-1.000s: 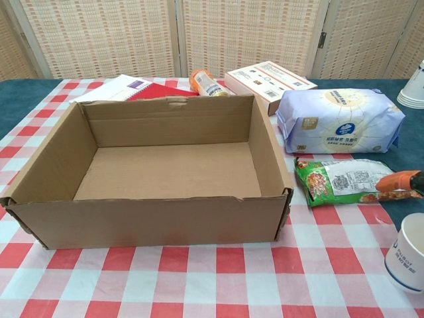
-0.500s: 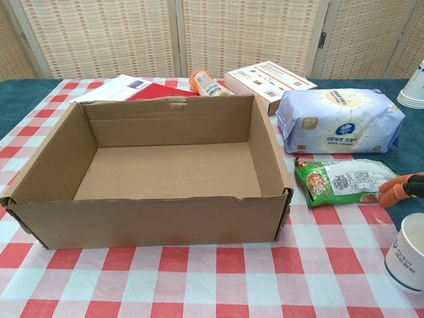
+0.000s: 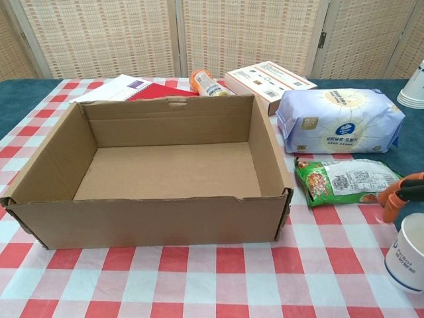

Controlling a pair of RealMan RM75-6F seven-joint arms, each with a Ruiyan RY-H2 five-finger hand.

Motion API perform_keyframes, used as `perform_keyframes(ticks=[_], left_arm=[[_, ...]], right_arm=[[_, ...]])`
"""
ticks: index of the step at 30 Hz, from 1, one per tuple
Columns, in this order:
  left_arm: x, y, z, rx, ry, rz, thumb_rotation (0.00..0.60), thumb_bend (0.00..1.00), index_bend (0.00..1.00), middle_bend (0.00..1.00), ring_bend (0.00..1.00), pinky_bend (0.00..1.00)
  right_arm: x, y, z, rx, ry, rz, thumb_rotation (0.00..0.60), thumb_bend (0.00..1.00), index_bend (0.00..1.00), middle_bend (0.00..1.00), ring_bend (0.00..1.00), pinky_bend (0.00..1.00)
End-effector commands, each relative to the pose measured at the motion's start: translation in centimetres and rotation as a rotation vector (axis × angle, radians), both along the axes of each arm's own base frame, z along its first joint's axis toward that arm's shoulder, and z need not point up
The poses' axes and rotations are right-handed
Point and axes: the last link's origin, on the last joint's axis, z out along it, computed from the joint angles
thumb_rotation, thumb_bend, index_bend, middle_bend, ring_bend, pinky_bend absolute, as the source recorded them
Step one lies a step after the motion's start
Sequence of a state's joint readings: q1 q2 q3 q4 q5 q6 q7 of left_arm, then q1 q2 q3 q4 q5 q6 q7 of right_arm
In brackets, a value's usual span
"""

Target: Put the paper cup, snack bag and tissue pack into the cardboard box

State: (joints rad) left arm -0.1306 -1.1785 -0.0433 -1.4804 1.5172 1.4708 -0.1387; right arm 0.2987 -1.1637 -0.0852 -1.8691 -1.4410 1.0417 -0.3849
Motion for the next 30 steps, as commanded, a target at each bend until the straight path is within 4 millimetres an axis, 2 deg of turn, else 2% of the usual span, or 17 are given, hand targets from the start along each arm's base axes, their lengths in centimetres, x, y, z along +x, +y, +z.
perform_keyframes(ticks=[1,4,12,20,30], left_arm=[[0.0,0.0,0.0,0.0,0.0,0.0,0.6,0.3,0.05,0.04,0.0,0.27],[0.0,0.0,0.0,-0.002,0.001,0.0,0.6,0.3,0.04,0.04,0.0,0.27],[-0.1,0.0,0.0,-0.002,-0.001,0.002,0.6,0.3,0.04,0.04,0.0,0.27],[-0.1,0.1,0.1,0.0,-0.003,0.005,0.6,0.3,0.05,0.04,0.0,0.27],[-0.2,0.1,0.2,0.001,-0.004,0.008,0.6,0.3,0.04,0.04,0.0,0.27]], right_arm=[[0.0,-0.1,0.0,-0.013,-0.001,0.004,0.6,0.03,0.36,0.22,0.17,0.4],[0.0,-0.2,-0.1,-0.023,0.0,0.008,0.6,0.05,0.4,0.26,0.23,0.44],[-0.1,-0.3,-0.4,-0.036,-0.001,0.017,0.6,0.1,0.5,0.3,0.29,0.49],[0.0,-0.4,-0.4,-0.049,-0.019,0.022,0.6,0.14,0.6,0.37,0.37,0.57],[1.3,-1.2,1.8,-0.125,-0.037,0.055,0.6,0.14,0.63,0.39,0.4,0.6]])
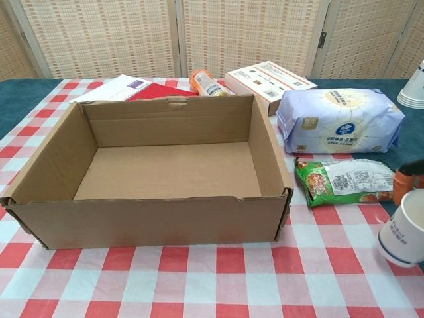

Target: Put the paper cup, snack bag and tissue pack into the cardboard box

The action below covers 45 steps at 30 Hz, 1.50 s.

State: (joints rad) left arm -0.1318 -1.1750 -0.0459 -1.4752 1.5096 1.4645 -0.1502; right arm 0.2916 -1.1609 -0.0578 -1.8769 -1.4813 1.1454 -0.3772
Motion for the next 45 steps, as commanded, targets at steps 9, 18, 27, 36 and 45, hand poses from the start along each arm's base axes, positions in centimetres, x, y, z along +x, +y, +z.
perform_keyframes(ticks=[9,18,27,36,45], left_arm=[[0.1,0.0,-0.2,-0.006,0.005,-0.001,0.6,0.3,0.05,0.04,0.0,0.27],[0.0,0.1,-0.4,-0.012,0.011,0.002,0.6,0.3,0.05,0.04,0.0,0.27],[-0.2,0.2,-0.3,-0.007,0.005,0.01,0.6,0.3,0.04,0.04,0.0,0.27],[-0.4,0.3,0.0,-0.001,-0.005,0.015,0.6,0.3,0.05,0.04,0.0,0.27],[-0.6,0.3,0.2,0.0,-0.013,0.02,0.6,0.3,0.05,0.04,0.0,0.27]], right_arm=[[5.4,-2.6,7.9,-0.255,0.035,0.148,0.6,0.15,0.63,0.39,0.4,0.6],[12.2,-6.8,8.7,-0.305,-0.006,0.303,0.6,0.15,0.64,0.4,0.4,0.61],[17.9,-10.6,2.0,-0.191,-0.222,0.439,0.6,0.14,0.63,0.4,0.4,0.61],[22.5,-13.5,-4.3,-0.124,-0.343,0.504,0.6,0.14,0.63,0.4,0.4,0.61],[24.2,-14.4,-9.3,-0.032,-0.4,0.49,0.6,0.14,0.61,0.4,0.4,0.61]])
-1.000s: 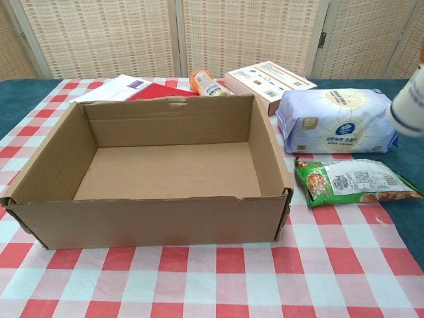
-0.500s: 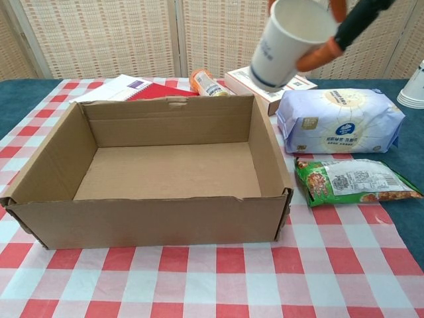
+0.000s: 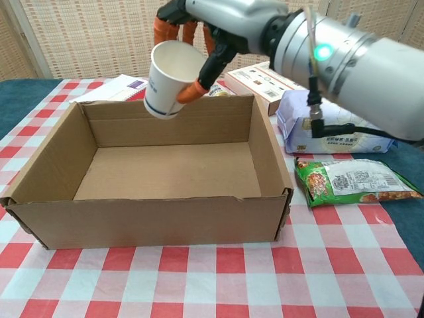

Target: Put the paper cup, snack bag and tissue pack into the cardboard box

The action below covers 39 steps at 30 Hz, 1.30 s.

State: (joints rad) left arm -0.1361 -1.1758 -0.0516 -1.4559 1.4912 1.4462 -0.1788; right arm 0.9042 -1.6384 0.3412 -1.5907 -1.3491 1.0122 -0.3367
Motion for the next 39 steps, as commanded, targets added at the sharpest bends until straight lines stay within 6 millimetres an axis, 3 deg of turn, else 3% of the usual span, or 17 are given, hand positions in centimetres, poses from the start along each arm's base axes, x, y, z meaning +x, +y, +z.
perform_keyframes(ticks=[1,3,4,5,7,9,18,23,27,32,36,39], left_arm=[[0.0,0.0,0.1,0.002,-0.003,0.001,0.6,0.3,0.05,0.04,0.0,0.27],[-0.1,0.0,0.2,0.003,-0.005,0.0,0.6,0.3,0.05,0.04,0.0,0.27],[-0.1,0.0,0.2,0.005,-0.007,0.0,0.6,0.3,0.05,0.04,0.0,0.27],[-0.1,0.0,0.3,0.005,-0.008,0.0,0.6,0.3,0.05,0.04,0.0,0.27],[-0.1,0.0,0.4,0.007,-0.011,-0.001,0.6,0.3,0.05,0.04,0.0,0.27],[-0.1,0.0,0.4,0.007,-0.013,-0.001,0.6,0.3,0.05,0.04,0.0,0.27],[-0.2,-0.1,0.5,0.009,-0.012,-0.002,0.6,0.3,0.06,0.04,0.0,0.27],[-0.2,0.0,0.5,0.007,-0.01,0.0,0.6,0.3,0.05,0.04,0.0,0.27],[-0.2,0.0,0.3,0.002,-0.01,-0.002,0.6,0.3,0.05,0.04,0.0,0.27],[-0.1,0.0,0.1,-0.003,-0.008,-0.001,0.6,0.3,0.05,0.04,0.0,0.27],[0.0,0.0,-0.1,-0.01,-0.004,-0.006,0.6,0.3,0.05,0.04,0.0,0.27],[0.2,0.0,-0.1,-0.007,-0.003,-0.012,0.6,0.3,0.05,0.04,0.0,0.27]], right_arm=[[0.9,-0.1,-2.1,0.066,-0.011,0.012,0.6,0.14,0.59,0.4,0.38,0.61],[1.0,-0.1,-2.9,0.099,0.008,0.014,0.6,0.07,0.51,0.39,0.32,0.56],[0.9,-0.2,-3.3,0.131,0.029,0.011,0.6,0.03,0.44,0.37,0.25,0.49],[0.7,-0.3,-3.6,0.153,0.051,0.004,0.6,0.01,0.35,0.31,0.17,0.38],[0.4,-0.4,-3.8,0.203,0.087,-0.026,0.6,0.0,0.08,0.1,0.01,0.09],[0.4,-0.5,-3.7,0.213,0.098,-0.037,0.6,0.0,0.0,0.01,0.0,0.01],[0.4,-0.7,-1.7,0.131,0.078,-0.028,0.6,0.0,0.0,0.0,0.0,0.0],[-1.2,-1.6,2.1,-0.009,0.156,-0.026,0.6,0.0,0.0,0.0,0.0,0.0],[-4.2,-2.2,6.4,-0.113,0.292,-0.117,0.6,0.0,0.0,0.0,0.0,0.0],[-8.2,-0.8,10.8,-0.176,0.431,-0.245,0.6,0.0,0.0,0.0,0.0,0.04],[-11.4,0.5,12.7,-0.187,0.466,-0.294,0.6,0.0,0.23,0.06,0.02,0.2],[-14.2,1.4,13.0,-0.171,0.462,-0.317,0.6,0.0,0.31,0.14,0.08,0.28]])
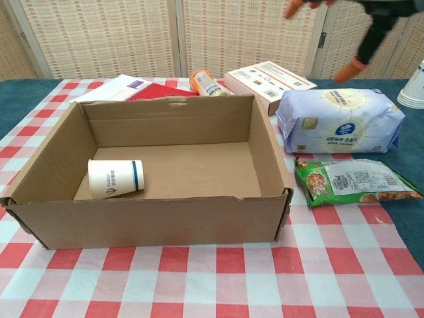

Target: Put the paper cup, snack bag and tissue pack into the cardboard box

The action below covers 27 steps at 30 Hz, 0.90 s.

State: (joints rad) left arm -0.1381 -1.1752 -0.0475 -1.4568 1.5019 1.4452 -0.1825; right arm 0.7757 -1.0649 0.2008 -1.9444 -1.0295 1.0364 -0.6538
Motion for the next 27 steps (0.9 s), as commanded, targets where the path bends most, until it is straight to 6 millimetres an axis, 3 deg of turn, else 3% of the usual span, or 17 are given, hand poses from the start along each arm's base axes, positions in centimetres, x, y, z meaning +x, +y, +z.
perform_keyframes(ticks=[1,6,21,27], left_arm=[[0.1,0.0,0.0,0.005,-0.001,-0.004,0.6,0.3,0.05,0.04,0.0,0.27],[0.1,0.0,0.1,0.005,0.001,0.001,0.6,0.3,0.05,0.04,0.0,0.27],[-0.1,0.0,0.1,0.007,-0.001,0.006,0.6,0.3,0.05,0.04,0.0,0.27],[-0.1,0.0,0.2,0.008,0.0,0.006,0.6,0.3,0.05,0.04,0.0,0.27]], right_arm=[[-3.9,1.5,0.6,0.009,-0.011,-0.042,0.6,0.0,0.33,0.15,0.09,0.3],[-8.1,2.1,-0.7,0.054,-0.057,-0.105,0.6,0.0,0.35,0.18,0.12,0.34],[-13.8,4.2,-5.1,0.12,-0.212,-0.209,0.6,0.0,0.35,0.23,0.18,0.4],[-14.3,4.5,-5.8,0.159,-0.255,-0.247,0.6,0.0,0.25,0.24,0.14,0.23]])
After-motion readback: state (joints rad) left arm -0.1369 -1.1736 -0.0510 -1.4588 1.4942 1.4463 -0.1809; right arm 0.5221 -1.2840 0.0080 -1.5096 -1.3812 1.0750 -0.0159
